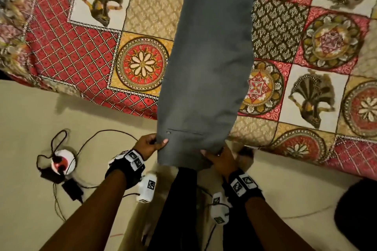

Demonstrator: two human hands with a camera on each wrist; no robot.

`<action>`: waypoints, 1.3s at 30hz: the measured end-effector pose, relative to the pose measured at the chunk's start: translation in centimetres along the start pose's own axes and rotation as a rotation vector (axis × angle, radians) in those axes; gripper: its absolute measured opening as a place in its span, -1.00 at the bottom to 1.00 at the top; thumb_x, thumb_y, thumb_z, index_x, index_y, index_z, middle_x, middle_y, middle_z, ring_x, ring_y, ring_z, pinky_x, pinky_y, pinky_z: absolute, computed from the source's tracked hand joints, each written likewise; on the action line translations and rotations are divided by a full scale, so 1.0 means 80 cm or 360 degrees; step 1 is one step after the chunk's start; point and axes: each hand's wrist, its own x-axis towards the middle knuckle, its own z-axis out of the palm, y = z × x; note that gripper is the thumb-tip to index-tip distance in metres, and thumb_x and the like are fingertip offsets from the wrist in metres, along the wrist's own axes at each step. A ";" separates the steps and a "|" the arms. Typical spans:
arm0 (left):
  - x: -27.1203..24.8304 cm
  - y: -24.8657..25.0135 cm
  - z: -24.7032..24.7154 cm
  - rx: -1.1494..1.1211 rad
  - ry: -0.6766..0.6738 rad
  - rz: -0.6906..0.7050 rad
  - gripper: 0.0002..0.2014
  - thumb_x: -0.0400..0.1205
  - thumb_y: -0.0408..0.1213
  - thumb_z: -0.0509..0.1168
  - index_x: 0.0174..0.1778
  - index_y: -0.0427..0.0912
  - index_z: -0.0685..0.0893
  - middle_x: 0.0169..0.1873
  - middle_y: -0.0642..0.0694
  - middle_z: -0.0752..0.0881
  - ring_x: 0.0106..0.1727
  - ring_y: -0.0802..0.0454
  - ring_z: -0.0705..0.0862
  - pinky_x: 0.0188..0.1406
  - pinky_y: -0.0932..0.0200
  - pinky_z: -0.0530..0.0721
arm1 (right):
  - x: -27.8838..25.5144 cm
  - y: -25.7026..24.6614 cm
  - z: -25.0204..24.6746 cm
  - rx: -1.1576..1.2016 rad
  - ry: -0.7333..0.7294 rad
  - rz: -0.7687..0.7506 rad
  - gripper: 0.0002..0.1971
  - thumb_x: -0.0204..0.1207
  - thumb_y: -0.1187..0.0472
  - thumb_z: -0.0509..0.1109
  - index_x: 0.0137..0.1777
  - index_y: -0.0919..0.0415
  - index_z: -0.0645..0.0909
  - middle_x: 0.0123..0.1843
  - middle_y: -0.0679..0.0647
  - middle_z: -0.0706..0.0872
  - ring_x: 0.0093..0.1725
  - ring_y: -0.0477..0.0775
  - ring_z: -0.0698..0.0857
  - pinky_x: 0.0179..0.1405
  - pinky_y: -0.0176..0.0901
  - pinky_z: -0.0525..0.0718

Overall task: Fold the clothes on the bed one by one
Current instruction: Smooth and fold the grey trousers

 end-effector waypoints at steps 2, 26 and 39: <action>-0.021 0.000 0.001 -0.0045 0.0031 0.0001 -0.86 0.67 -0.41 0.37 0.11 -0.31 0.76 -0.18 0.08 0.84 0.08 -0.09 0.74 -0.01 0.21 0.75 | -0.028 -0.010 0.009 0.0089 0.0173 -0.0060 -0.42 0.53 0.34 0.58 0.49 0.16 0.44 0.22 -0.10 0.71 0.03 -0.49 0.70 -0.08 -0.50 0.69; -0.100 0.049 -0.039 0.0843 0.0057 0.1278 -0.40 0.42 -0.64 0.38 0.27 0.06 0.74 0.07 -0.02 0.76 0.09 0.07 0.62 0.13 0.39 0.58 | -0.131 -0.077 -0.061 -0.0821 -0.0328 -0.1119 -0.28 0.40 0.24 0.35 0.64 0.15 0.42 0.63 0.00 0.43 0.64 -0.13 0.38 0.57 -0.26 0.40; -0.098 0.084 -0.041 0.1568 -0.0149 0.1614 -0.71 0.49 -0.26 0.20 -0.01 0.06 0.77 0.43 0.01 0.65 0.48 -0.05 0.59 0.25 -0.09 0.58 | -0.116 -0.068 -0.078 -0.1914 0.0159 -0.1568 -0.47 0.38 0.11 0.29 0.40 -0.10 0.62 0.61 0.08 0.54 0.59 0.35 0.43 0.38 0.26 0.35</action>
